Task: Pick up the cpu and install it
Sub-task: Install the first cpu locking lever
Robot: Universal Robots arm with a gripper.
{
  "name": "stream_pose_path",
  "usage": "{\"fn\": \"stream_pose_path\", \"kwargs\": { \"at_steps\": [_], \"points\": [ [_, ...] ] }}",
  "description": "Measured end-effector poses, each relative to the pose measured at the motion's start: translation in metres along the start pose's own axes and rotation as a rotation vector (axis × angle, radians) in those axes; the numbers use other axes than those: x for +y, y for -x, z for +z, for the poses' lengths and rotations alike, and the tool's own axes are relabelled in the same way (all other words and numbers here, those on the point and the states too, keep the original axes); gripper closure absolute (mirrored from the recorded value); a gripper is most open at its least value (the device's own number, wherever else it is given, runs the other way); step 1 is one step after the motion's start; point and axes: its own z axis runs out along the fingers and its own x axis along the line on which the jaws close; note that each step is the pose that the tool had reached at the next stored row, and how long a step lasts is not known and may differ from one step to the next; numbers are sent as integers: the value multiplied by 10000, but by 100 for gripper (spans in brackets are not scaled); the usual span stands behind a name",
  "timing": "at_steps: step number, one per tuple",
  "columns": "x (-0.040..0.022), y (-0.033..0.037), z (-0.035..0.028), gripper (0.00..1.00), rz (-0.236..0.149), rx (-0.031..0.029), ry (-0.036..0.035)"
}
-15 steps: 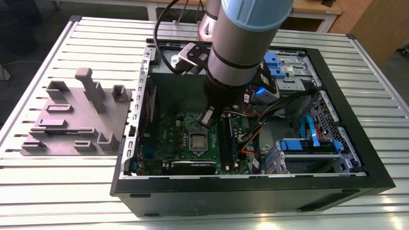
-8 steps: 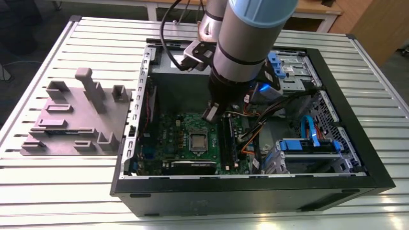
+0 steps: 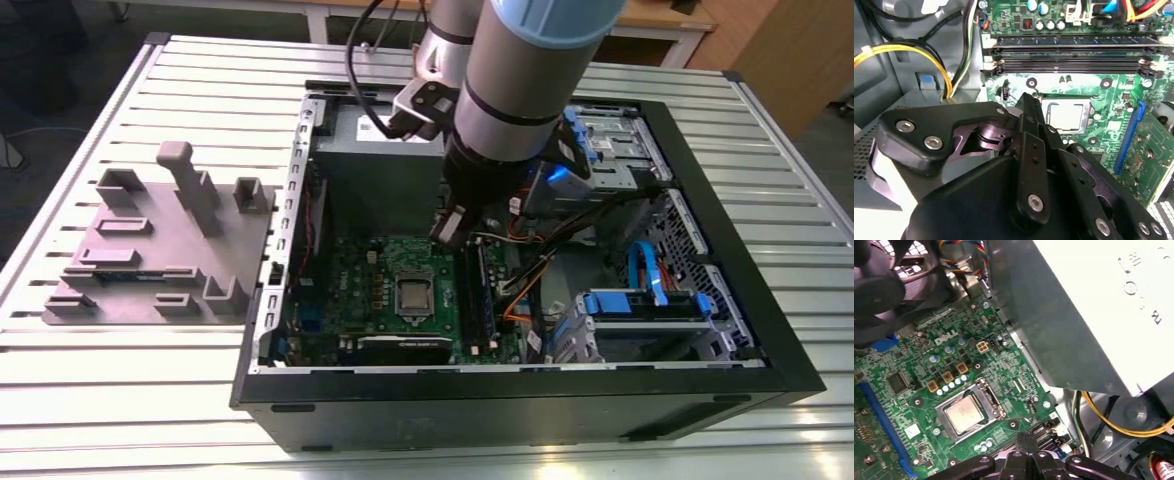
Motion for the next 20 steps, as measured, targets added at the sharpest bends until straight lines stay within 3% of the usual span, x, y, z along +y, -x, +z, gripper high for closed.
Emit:
{"fn": "stream_pose_path", "kwargs": {
  "at_steps": [8,20],
  "points": [
    [35,84,27,89,0,0,0],
    [64,134,76,89,-1,-7,3]
  ]
}}
